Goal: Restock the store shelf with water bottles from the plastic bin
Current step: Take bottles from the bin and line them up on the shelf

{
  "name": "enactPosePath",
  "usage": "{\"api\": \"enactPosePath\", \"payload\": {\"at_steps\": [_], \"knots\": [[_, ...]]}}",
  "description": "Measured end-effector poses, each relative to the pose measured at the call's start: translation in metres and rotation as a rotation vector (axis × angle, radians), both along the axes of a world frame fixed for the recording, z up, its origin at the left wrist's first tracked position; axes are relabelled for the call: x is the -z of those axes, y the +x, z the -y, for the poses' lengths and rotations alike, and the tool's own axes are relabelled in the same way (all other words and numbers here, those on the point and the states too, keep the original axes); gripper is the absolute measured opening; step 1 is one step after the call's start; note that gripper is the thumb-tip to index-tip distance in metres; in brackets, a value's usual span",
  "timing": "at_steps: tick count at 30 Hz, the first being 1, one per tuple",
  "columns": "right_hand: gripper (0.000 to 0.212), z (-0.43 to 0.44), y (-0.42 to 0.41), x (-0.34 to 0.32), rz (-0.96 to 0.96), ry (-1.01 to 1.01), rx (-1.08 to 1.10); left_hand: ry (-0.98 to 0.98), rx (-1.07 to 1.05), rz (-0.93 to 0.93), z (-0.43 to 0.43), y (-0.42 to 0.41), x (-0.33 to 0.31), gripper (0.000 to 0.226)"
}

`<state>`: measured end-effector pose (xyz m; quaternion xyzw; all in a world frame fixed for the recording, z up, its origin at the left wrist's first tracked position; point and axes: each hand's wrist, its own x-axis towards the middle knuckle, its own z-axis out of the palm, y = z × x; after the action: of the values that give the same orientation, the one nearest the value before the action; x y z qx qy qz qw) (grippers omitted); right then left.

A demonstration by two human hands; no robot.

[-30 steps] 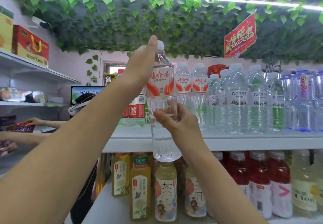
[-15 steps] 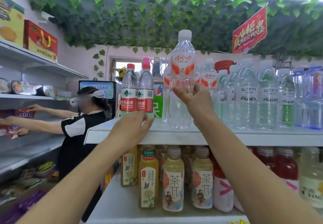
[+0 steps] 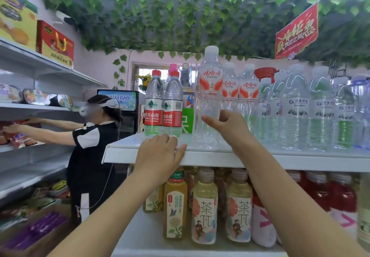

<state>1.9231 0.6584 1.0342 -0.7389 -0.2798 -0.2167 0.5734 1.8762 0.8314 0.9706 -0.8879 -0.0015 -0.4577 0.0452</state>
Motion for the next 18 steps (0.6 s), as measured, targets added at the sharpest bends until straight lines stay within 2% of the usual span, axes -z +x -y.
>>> {"api": "enactPosePath", "payload": {"at_steps": [1,3,5,7,12,14,16,18], "knots": [[0.027,0.002,0.001,0.005,-0.004,-0.011,0.012,-0.008,0.001,-0.005,0.000,0.001,0.000,0.068],[0.058,0.002,0.002,0.014,-0.016,0.007,0.033,-0.018,0.005,-0.015,0.001,0.001,0.001,0.057],[0.071,-0.001,0.003,0.016,-0.009,0.011,0.055,-0.009,0.007,0.015,0.001,0.001,0.000,0.068],[0.071,-0.005,0.006,0.015,0.007,-0.013,0.079,-0.008,0.021,0.051,0.001,0.001,0.001,0.077],[0.068,-0.012,0.007,0.013,0.078,-0.092,0.168,0.007,0.010,0.082,0.000,0.002,0.002,0.076],[0.057,-0.011,0.010,0.013,0.072,-0.100,0.173,0.009,0.003,0.082,0.001,0.002,0.002,0.077],[0.035,-0.012,0.011,0.015,0.068,-0.132,0.196,0.008,-0.002,0.083,0.001,0.002,0.002,0.077],[0.035,-0.013,0.011,0.017,0.091,-0.143,0.216,0.005,-0.003,0.073,0.001,0.001,0.002,0.078]]}}
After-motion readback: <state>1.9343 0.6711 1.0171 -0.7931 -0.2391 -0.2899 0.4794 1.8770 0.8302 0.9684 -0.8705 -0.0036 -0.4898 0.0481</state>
